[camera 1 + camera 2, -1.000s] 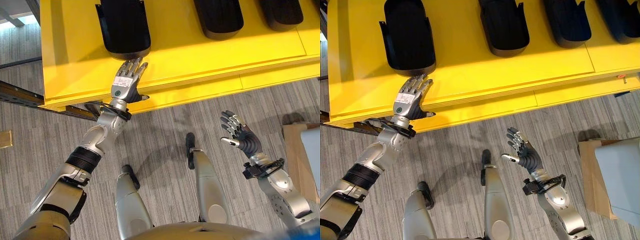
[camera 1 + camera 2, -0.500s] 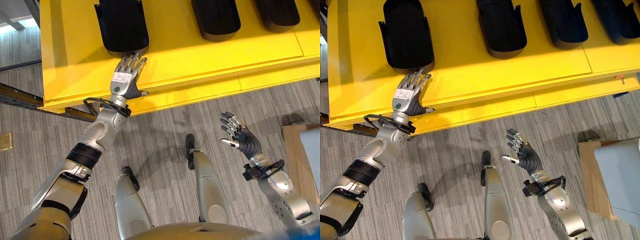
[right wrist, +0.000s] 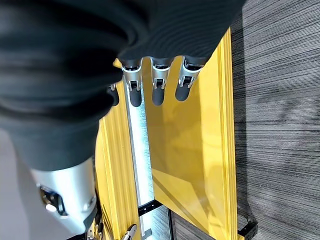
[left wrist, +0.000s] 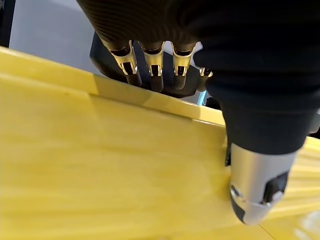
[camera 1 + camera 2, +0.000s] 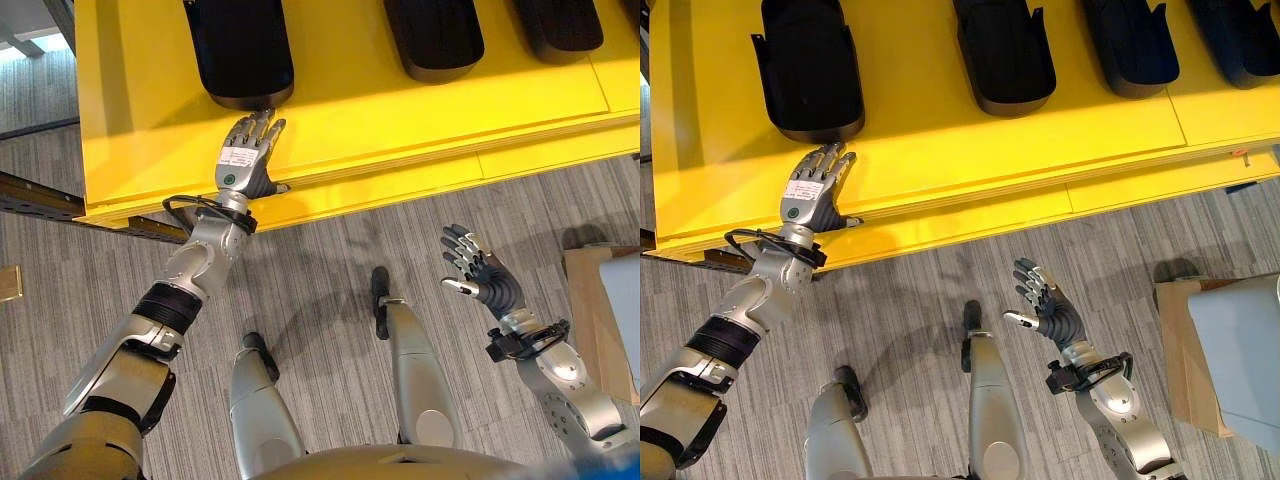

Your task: Move parts from the plastic box to the shelf.

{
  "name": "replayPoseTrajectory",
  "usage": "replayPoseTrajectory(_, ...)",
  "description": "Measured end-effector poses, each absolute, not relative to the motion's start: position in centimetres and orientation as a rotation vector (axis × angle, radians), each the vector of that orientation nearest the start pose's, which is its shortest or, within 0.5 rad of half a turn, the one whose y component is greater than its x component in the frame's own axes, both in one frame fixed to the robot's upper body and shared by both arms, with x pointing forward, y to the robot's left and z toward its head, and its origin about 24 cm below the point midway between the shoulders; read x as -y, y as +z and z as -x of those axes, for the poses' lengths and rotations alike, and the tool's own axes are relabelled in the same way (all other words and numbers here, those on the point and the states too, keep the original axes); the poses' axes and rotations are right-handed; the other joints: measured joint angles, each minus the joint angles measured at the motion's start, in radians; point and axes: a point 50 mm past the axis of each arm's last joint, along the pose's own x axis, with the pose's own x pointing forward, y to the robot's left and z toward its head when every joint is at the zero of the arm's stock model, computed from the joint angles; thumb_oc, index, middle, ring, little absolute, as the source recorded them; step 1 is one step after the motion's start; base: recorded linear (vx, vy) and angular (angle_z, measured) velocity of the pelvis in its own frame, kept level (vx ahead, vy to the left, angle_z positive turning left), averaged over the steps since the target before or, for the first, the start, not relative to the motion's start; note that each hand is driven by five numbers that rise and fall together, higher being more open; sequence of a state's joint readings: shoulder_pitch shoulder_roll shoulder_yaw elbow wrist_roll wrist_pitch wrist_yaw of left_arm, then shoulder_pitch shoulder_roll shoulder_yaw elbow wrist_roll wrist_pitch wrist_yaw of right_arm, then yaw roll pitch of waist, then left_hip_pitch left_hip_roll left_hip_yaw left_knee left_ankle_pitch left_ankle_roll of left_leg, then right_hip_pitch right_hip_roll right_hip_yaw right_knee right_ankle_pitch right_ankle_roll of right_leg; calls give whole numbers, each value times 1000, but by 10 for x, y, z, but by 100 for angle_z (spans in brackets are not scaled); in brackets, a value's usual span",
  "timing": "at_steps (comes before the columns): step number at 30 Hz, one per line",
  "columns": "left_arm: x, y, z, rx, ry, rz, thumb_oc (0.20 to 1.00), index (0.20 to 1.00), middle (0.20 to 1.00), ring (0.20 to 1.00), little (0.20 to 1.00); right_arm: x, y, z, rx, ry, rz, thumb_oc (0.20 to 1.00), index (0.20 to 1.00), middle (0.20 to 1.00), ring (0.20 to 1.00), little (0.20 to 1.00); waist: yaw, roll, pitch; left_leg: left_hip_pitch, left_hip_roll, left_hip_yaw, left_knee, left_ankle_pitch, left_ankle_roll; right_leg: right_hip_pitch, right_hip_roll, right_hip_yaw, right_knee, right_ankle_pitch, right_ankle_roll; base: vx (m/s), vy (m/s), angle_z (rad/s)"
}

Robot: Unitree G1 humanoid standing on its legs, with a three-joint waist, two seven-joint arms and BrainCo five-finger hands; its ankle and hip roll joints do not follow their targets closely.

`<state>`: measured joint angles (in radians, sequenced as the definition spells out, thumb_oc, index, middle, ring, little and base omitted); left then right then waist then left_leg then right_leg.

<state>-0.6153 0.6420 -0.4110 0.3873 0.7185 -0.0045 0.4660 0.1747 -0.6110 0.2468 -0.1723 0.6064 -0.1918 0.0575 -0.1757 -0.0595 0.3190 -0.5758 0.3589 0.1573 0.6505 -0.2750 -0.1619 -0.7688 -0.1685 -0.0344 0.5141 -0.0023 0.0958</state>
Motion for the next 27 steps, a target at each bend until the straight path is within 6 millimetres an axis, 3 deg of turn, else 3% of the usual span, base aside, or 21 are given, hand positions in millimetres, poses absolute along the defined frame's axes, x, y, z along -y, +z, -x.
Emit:
replayPoseTrajectory(8, -194, 154, -346, 557, 205, -1410, 1000, 1000, 1000, 1000, 1000, 194, 60, -211, 28, 302, -65, 1000, 1000, 1000, 1000, 1000, 2, -3, 10, -1, -1, -2, 3, 5, -8, -2, 4, 0, 12, 8, -5, -19, -3, 0)
replayPoseTrajectory(13, -184, 161, -338, 627, 185, -1373, 1000, 1000, 1000, 1000, 1000, 194, 61, -213, 33, 305, -65, 1000, 1000, 1000, 1000, 1000, 10, -10, 41, -9, -5, -2, 13, -7, 4, -11, -8, -1, 19, -14, -3, -13, -8, 0)
replayPoseTrajectory(16, -171, 153, -303, 679, 66, -1139, 1000, 1000, 1000, 1000, 1000, 194, 64, -214, 47, 301, -65, 1000, 1000, 1000, 1000, 1000, 15, -12, 53, 3, -8, -4, 11, 0, -2, -7, -7, 6, 32, -4, -7, 1, -8, 0)
replayPoseTrajectory(17, -171, 135, -289, 621, -23, -1073, 1000, 1000, 1000, 1000, 1000, 195, 65, -215, 54, 298, -64, 1000, 1000, 1000, 1000, 1000, 30, -12, 53, 10, -9, -5, 13, 0, -2, -5, -8, 7, 45, -8, -11, 7, -5, 5)
replayPoseTrajectory(24, -188, 113, -257, 453, -142, -839, 1000, 1000, 1000, 1000, 1000, 198, 67, -215, 65, 282, -55, 1000, 1000, 1000, 1000, 1000, 62, -6, 53, 82, -11, -7, -8, -2, 6, 80, -12, -5, 14, -20, -3, 9, -5, 3)
replayPoseTrajectory(27, -187, 100, -241, 339, -220, -463, 1000, 1000, 1000, 1000, 1000, 199, 68, -215, 68, 270, -52, 1000, 1000, 1000, 1000, 1000, 60, -4, 55, 163, -25, -4, -77, 25, 16, 169, -16, -11, -54, -1, 7, 28, -8, 12)
